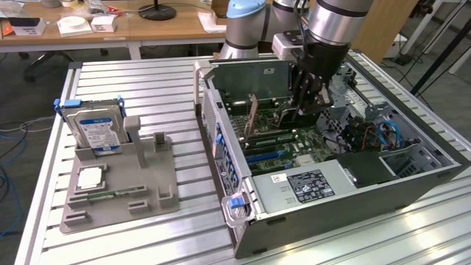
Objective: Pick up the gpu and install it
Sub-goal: 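Insert the gpu into the slot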
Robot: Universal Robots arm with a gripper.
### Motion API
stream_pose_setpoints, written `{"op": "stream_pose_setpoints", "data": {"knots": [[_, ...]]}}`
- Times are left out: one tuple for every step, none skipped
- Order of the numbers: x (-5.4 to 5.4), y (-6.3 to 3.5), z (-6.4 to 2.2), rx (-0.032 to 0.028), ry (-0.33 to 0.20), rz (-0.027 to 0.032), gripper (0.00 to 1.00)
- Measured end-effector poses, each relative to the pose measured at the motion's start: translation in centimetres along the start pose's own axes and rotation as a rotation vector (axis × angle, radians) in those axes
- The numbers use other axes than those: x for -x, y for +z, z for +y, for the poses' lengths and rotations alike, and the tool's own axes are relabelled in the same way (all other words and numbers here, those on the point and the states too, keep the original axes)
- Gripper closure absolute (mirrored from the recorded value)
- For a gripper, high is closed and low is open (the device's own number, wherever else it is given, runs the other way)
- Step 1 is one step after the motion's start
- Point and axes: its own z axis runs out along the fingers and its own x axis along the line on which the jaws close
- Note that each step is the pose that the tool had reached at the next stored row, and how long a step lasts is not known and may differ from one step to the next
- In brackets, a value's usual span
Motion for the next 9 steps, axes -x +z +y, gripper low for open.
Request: {"op": "stream_pose_setpoints", "data": {"knots": [[-0.04, 0.18, -0.01, 0.0000, 0.000, 0.0001, 0.74], [-0.04, 0.19, -0.01, 0.0000, 0.000, 0.0001, 0.74], [-0.04, 0.20, -0.01, 0.0000, 0.000, 0.0001, 0.74], [-0.04, 0.22, -0.01, 0.0000, 0.000, 0.0000, 0.74], [-0.04, 0.24, -0.01, -0.0001, 0.000, 0.0000, 0.74], [-0.04, 0.27, -0.01, -0.0001, 0.000, -0.0001, 0.74], [-0.04, 0.30, -0.01, 0.0000, 0.000, 0.0000, 0.74], [-0.04, 0.33, -0.01, 0.0000, 0.000, 0.0001, 0.74], [-0.04, 0.37, -0.01, 0.0000, 0.000, 0.0000, 0.74]]}}
